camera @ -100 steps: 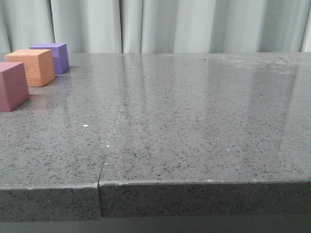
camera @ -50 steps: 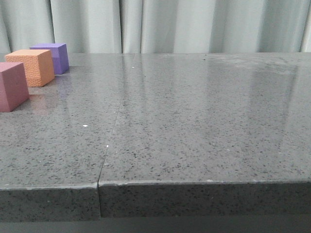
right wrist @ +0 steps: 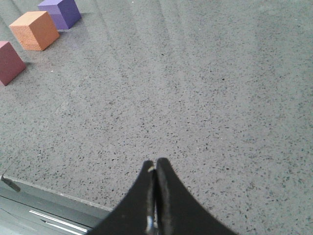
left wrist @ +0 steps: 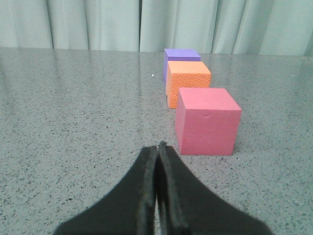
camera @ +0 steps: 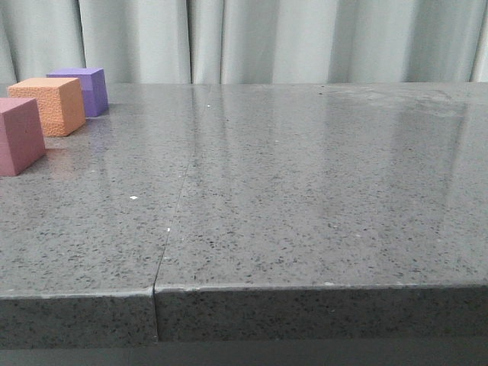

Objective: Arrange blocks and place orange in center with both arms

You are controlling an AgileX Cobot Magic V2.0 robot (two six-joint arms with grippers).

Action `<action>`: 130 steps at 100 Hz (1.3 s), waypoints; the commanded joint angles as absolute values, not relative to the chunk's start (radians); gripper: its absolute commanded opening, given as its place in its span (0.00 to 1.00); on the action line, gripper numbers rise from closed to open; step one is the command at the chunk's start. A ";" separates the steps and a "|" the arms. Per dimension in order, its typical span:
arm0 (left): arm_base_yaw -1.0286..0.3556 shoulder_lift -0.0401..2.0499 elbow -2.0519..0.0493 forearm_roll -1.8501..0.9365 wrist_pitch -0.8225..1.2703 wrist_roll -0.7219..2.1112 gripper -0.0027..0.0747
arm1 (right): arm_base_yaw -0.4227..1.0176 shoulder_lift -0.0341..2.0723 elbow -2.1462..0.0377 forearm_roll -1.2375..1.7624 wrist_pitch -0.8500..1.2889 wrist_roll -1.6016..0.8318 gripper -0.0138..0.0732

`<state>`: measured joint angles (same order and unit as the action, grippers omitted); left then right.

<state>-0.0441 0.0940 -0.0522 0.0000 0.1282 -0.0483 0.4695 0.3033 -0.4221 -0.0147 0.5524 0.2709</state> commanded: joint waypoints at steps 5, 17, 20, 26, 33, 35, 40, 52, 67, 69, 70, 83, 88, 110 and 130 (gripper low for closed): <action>-0.044 0.055 -0.044 -0.055 0.036 -0.019 0.01 | 0.468 0.310 -0.447 -0.021 0.482 0.261 0.08; -0.044 0.006 0.003 -0.053 0.023 -0.019 0.01 | 0.468 0.310 -0.447 -0.021 0.482 0.261 0.08; -0.044 -0.013 0.018 -0.053 0.015 -0.019 0.01 | 0.468 0.310 -0.447 -0.021 0.482 0.261 0.08; -0.044 -0.038 0.044 -0.053 0.000 -0.019 0.01 | 0.468 0.310 -0.447 -0.021 0.482 0.261 0.08; -0.044 -0.034 0.042 -0.034 0.022 -0.019 0.01 | 0.468 0.310 -0.447 -0.021 0.481 0.261 0.08; -0.044 -0.036 0.042 -0.030 0.022 -0.019 0.01 | 0.468 0.310 -0.447 -0.021 0.481 0.261 0.08; -0.044 -0.036 0.042 -0.026 0.020 -0.019 0.01 | 0.468 0.310 -0.447 -0.021 0.481 0.261 0.08; -0.044 -0.036 0.042 -0.026 0.012 -0.019 0.01 | 0.468 0.310 -0.447 -0.021 0.481 0.261 0.08; -0.048 -0.036 0.042 -0.026 0.012 -0.019 0.01 | 0.468 0.310 -0.447 -0.021 0.481 0.261 0.08; -0.048 -0.036 0.042 -0.026 0.012 -0.019 0.01 | 0.468 0.310 -0.447 -0.021 0.481 0.261 0.08; -0.048 -0.036 0.042 -0.026 0.012 -0.019 0.01 | 0.468 0.310 -0.447 -0.021 0.481 0.261 0.08; -0.048 -0.036 0.042 -0.026 0.012 -0.019 0.01 | 0.468 0.310 -0.447 -0.021 0.481 0.261 0.08; -0.048 -0.036 0.042 -0.026 0.012 -0.019 0.01 | 0.468 0.310 -0.447 -0.021 0.481 0.261 0.08; -0.048 -0.036 0.042 -0.026 0.012 -0.019 0.01 | 0.468 0.310 -0.447 -0.021 0.481 0.261 0.08; -0.048 -0.036 0.042 -0.026 0.012 -0.019 0.01 | 0.468 0.310 -0.447 -0.021 0.481 0.261 0.08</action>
